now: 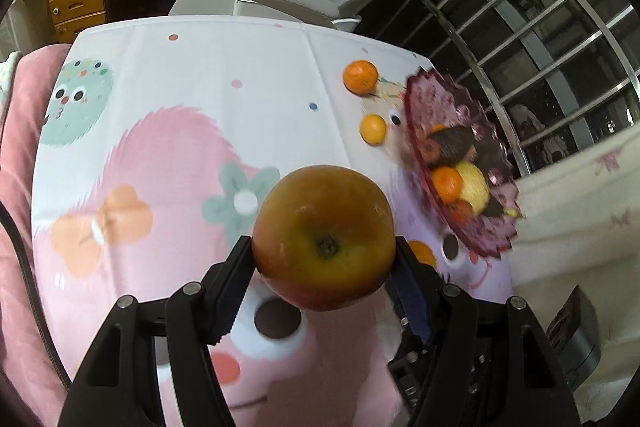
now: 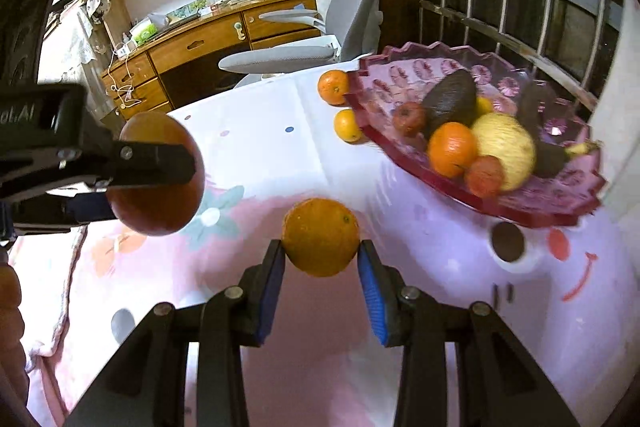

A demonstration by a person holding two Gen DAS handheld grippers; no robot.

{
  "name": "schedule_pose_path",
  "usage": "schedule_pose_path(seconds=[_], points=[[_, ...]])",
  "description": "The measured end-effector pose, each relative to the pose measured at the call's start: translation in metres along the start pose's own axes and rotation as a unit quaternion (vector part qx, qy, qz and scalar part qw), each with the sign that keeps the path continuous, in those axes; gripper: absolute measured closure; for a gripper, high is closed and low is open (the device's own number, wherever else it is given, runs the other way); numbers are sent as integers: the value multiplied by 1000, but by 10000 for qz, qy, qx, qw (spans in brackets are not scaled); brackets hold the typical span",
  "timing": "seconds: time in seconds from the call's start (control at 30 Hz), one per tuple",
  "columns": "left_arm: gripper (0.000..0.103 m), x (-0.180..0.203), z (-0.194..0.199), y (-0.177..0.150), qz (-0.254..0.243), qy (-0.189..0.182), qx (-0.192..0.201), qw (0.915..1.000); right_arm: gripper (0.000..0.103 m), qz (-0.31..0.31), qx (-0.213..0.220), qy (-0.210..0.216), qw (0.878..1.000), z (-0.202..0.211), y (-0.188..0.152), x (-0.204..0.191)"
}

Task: Organize fruits
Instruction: 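Grasp the mandarin with the right gripper while the left lifts the red apple, then carry the apple and mandarin with both grippers over the pink bowl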

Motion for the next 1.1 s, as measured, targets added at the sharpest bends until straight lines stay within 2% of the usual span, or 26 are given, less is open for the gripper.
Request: schedule_pose_path(seconds=[0.33, 0.63, 0.83, 1.1], points=[[37, 38, 40, -35, -282, -8, 61, 9996, 65, 146, 58, -146, 9998, 61, 6, 37], [37, 100, 51, -45, -358, -117, 268, 9989, 65, 155, 140, -123, 9997, 93, 26, 86], [37, 140, 44, -45, -112, -68, 521, 9986, 65, 571, 208, 108, 9981, 95, 47, 123], [37, 181, 15, -37, 251, 114, 713, 9971, 65, 963, 141, 314, 9948, 82, 73, 176]])
Point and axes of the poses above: each gripper's, at about its wrist camera, not at the fingertips, and z roughly against the way its jaws point, x to its right, y to its top, the point moved 6 cm from there along -z, roughly the way its jaws point, and after that the axes turned 1 degree about x, right-handed, at the moved point
